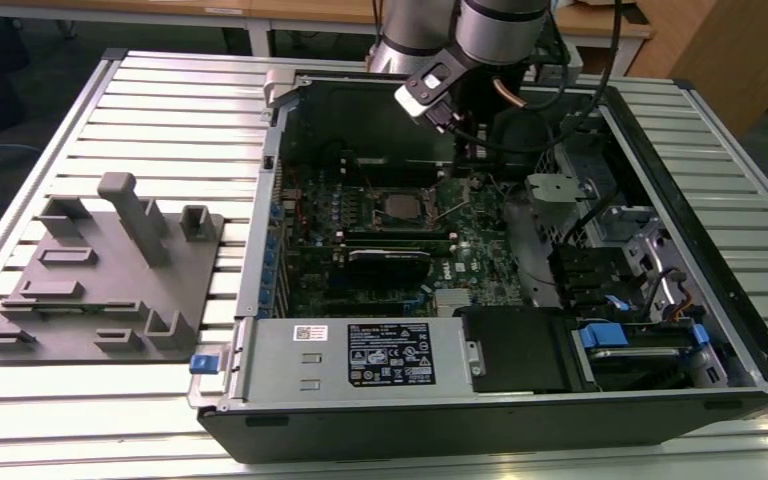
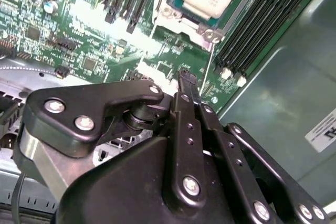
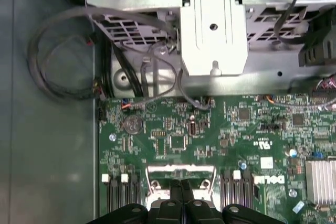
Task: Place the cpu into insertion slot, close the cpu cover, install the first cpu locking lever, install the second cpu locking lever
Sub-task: 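Close the cpu cover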
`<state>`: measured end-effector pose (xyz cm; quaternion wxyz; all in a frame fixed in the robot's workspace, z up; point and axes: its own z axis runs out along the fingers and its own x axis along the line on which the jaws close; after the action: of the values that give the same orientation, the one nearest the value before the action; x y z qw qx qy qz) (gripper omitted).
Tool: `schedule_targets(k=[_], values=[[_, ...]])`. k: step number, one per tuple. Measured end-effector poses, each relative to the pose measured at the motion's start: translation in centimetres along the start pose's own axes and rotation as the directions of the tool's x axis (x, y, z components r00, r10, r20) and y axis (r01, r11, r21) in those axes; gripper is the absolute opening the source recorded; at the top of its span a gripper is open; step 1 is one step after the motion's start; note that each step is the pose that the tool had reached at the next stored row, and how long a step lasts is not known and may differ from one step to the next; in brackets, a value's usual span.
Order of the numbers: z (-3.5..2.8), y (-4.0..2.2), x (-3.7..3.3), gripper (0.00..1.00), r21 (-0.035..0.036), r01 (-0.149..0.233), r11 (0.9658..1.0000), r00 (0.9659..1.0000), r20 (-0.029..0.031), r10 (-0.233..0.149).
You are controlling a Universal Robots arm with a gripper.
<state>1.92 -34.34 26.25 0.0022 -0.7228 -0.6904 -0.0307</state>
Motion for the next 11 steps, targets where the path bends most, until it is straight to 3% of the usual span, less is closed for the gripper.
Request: schedule_targets(k=[11], values=[[0.10,1.97,0.18,0.11,0.0000,0.000,1.0000,1.0000,0.0000,0.000]])
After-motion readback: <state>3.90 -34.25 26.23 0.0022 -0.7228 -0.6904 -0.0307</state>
